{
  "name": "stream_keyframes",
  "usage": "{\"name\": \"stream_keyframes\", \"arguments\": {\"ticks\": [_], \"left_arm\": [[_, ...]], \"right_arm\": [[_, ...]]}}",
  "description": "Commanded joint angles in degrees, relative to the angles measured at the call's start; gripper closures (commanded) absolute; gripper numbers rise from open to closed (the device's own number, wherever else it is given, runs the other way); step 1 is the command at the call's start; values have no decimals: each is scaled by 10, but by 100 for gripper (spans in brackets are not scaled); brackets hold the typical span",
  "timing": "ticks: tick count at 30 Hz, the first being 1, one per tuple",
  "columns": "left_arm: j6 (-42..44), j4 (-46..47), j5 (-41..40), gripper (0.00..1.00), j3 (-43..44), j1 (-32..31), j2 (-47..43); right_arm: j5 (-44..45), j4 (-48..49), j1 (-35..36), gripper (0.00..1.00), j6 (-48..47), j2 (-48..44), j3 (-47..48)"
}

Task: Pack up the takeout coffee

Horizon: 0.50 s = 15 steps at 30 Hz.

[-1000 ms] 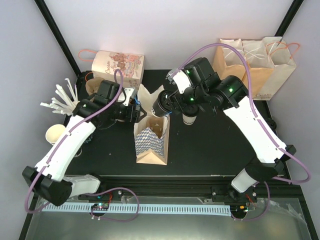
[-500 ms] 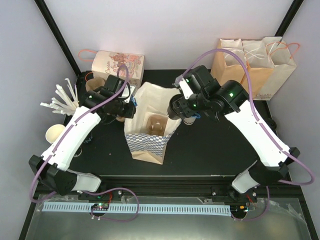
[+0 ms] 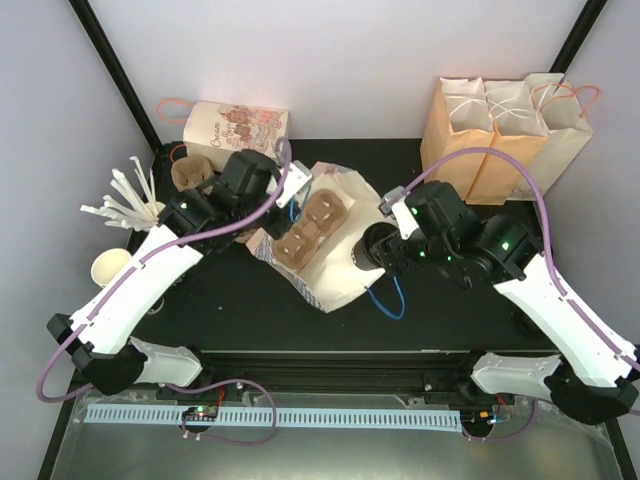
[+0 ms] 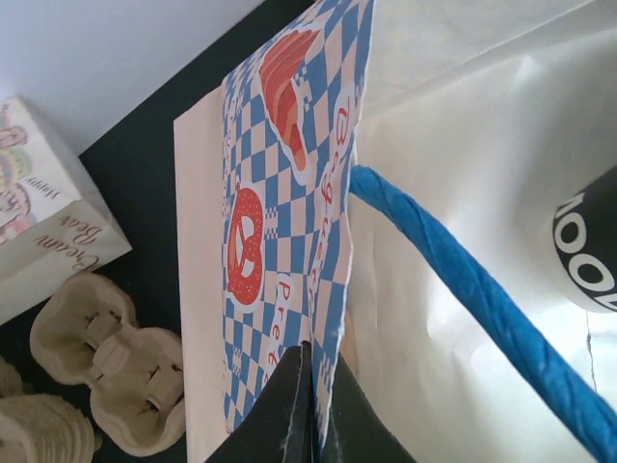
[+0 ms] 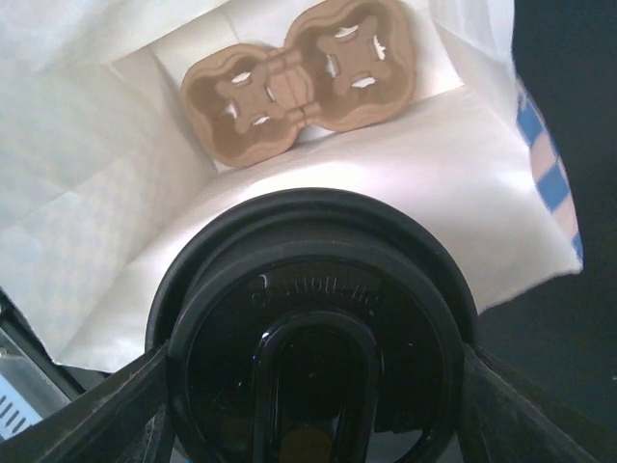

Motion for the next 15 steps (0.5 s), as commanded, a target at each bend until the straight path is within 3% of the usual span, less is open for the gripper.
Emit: {"name": "stream_keyframes", "arguments": {"ticks": [1, 9, 15], "left_arm": [[61, 62, -41, 98, -44, -35, -20], [36, 82, -42, 98, -79, -54, -26], [32, 87, -41, 98, -72, -62, -50]], "right_arm": [[-4, 93, 20, 43, 17, -48, -84], [15, 212, 53, 45, 26, -95, -170], [28, 230, 75, 45, 16, -48, -118]]}}
